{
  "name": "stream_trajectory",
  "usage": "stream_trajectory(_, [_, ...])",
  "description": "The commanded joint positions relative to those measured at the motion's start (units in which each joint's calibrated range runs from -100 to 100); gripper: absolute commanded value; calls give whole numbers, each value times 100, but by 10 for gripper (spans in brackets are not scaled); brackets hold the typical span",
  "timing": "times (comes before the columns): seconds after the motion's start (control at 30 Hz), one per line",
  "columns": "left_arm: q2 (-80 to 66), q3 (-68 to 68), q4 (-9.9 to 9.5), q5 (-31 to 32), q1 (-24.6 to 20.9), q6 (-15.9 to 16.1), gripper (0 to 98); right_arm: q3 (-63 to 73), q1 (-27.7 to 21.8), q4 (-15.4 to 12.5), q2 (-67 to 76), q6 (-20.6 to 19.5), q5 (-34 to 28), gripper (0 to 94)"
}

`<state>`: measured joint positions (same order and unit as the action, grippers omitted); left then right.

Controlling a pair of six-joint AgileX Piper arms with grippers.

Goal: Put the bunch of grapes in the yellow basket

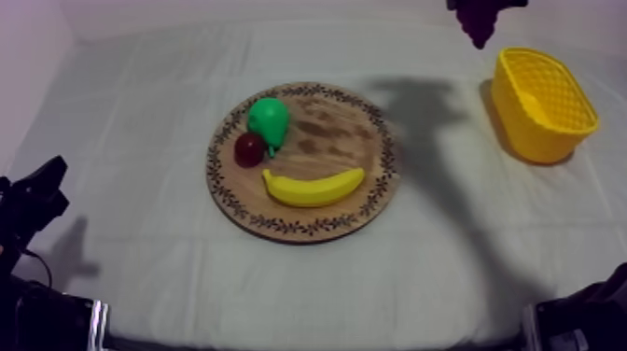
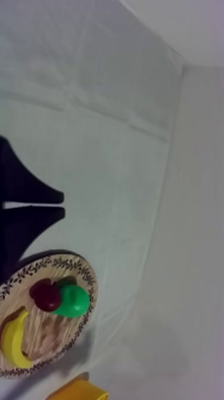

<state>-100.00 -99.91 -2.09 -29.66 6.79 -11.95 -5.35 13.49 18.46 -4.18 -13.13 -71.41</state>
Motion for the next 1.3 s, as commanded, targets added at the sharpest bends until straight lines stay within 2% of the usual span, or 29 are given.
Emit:
stream_trajectory(0.0, [0,2,1,0,-2,1,1,-89,-146,34,90,33,123,257])
stream_trajectory(0.23, [0,2,1,0,-2,1,1,-351,-622,57,346,197,596,253])
stream_trajectory(0.8, [0,2,1,0,-2,1,1,-1304,-1657,133,431,513,2212,253])
stream_trajectory(1.27, [0,2,1,0,-2,6,1,-2004,-1984,551,-392,281,3088,259])
